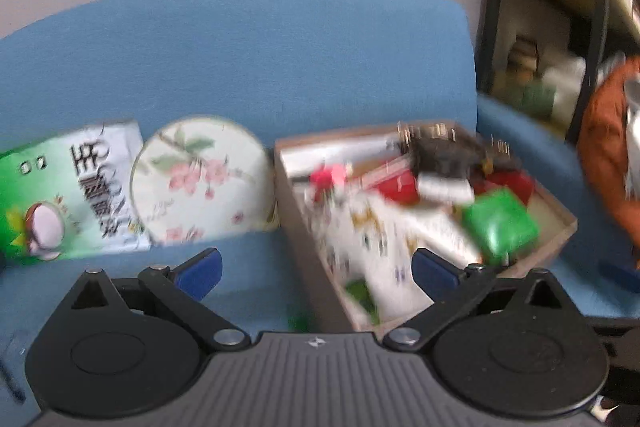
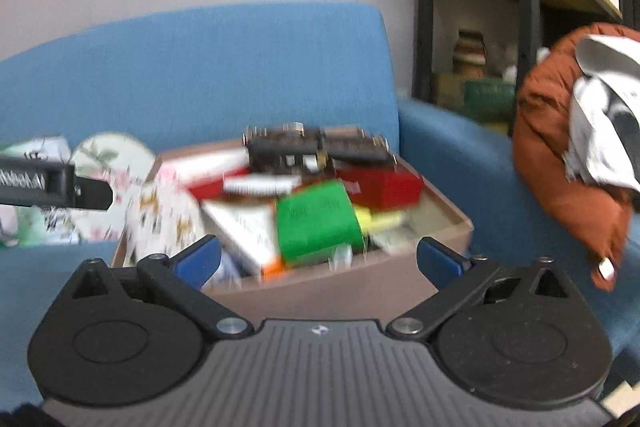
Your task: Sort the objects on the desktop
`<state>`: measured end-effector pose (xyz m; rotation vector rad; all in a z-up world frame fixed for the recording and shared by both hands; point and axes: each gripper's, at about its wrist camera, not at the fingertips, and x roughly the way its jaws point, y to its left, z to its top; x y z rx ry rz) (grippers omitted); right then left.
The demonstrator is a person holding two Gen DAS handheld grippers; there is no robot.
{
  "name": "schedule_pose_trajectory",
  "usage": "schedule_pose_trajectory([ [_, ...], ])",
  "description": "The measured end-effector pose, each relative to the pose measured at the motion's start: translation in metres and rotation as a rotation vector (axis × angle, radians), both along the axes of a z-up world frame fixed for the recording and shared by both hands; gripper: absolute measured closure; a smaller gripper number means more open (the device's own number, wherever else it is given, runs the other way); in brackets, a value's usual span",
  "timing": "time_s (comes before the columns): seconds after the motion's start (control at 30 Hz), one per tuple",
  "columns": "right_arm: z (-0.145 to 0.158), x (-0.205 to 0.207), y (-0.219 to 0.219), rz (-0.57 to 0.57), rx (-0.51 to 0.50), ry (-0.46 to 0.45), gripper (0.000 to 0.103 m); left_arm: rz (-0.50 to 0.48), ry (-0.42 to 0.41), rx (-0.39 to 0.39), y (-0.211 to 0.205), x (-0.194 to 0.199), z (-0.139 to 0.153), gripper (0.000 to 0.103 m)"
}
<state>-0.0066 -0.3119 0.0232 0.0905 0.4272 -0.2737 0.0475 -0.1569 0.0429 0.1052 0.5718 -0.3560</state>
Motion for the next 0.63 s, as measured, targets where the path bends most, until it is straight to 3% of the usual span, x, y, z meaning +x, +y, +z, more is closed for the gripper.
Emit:
schedule_pose_trajectory([
  [0.13, -0.002, -0.02, 0.008, 0.026, -0.028, 0.078, 0.002, -0.017, 0.055, -0.012, -0.002, -0.026, -0.013, 0.0],
  [0.33, 0.005, -0.04, 0.014, 0.019, -0.087, 0.113, 0.002, -0.005, 0.113, -0.07, 0.003, -0.045, -0.019, 0.0],
  [0.47, 0.008, -0.046, 0.015, 0.019, -0.089, 0.126, 0.002, -0.004, 0.089, -0.04, 0.001, -0.053, -0.015, 0.0],
  [0.63, 0.011, -0.049, 0.015, 0.019, -0.087, 0.129, 0.002, -0.026, 0.084, -0.064, 0.006, -0.06, -0.009, 0.0],
])
